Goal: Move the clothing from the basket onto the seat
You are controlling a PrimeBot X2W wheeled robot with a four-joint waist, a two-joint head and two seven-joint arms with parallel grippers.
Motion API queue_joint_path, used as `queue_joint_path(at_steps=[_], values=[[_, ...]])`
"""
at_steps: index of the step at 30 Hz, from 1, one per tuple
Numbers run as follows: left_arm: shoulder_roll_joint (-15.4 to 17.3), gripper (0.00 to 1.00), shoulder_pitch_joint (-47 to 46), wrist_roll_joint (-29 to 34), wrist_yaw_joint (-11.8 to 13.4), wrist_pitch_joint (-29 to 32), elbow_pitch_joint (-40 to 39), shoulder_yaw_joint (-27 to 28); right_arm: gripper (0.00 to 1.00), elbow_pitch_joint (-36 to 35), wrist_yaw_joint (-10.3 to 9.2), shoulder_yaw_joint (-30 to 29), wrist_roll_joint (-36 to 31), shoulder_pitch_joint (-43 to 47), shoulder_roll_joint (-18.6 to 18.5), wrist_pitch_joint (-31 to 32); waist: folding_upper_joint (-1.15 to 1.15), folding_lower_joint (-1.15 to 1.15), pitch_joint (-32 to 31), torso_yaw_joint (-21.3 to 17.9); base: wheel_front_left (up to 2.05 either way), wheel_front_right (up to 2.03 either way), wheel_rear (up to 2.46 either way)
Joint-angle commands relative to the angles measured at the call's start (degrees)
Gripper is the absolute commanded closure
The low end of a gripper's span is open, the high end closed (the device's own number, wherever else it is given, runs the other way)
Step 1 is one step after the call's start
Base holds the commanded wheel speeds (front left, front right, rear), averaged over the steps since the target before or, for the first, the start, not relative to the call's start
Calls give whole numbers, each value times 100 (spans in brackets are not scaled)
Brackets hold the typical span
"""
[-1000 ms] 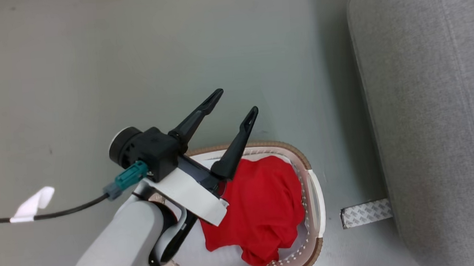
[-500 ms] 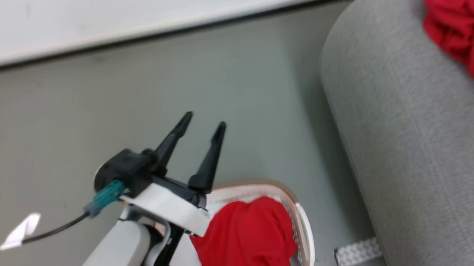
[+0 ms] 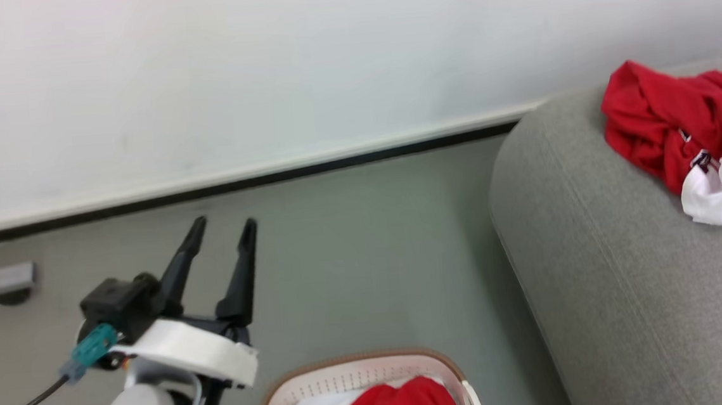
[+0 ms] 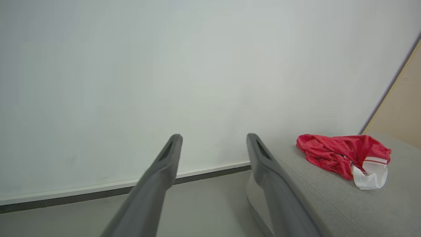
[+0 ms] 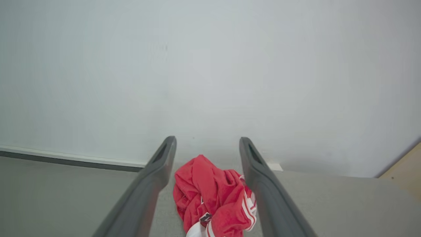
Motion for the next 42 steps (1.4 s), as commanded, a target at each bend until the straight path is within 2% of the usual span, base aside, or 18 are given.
queue_joint_path(at_steps=[1,3,7,12,17,19,25,29,35,42], values=[[65,0,100,-86,18,-20,-18,26,0,-33,-13,-10,-26,125,52,-41,0,1,-245,123,0,0,0],[109,0,280,-118,126,-52,-43,117,0,-332,-13,17,-288,289,89,-214,0,1,-362,170,0,0,0],[207,0,608,-140,291,-114,-75,253,0,-848,-13,-226,-553,801,550,-635,0,1,-519,291,0,0,0],[153,0,971,-137,444,-246,-45,421,0,-1387,-13,-743,-877,1765,1407,-1331,0,1,-633,452,0,0,0],[-11,0,1309,61,572,-347,0,708,0,-1685,-13,-828,-1219,2742,2141,-2001,0,1,-663,578,0,0,0],[-79,0,1418,163,524,-350,-20,806,0,-1683,-13,-766,-1095,3037,2446,-2185,0,1,-663,609,0,0,0],[-379,0,1795,595,396,-350,4,1224,0,-1558,-13,-520,-1206,3515,2844,-2471,0,1,-671,690,0,0,0],[-633,0,1882,778,207,-351,86,1431,0,-1476,-13,-522,-1334,3628,3044,-2558,0,1,-642,735,0,0,0],[-867,0,1864,1026,-75,-350,252,1675,0,-1436,-13,-527,-1561,3534,3174,-2593,0,1,-619,728,0,0,0],[-1094,0,1777,1219,-286,-350,376,1810,0,-1441,-13,-605,-1636,3487,3258,-2596,0,1,-594,711,0,0,0]])
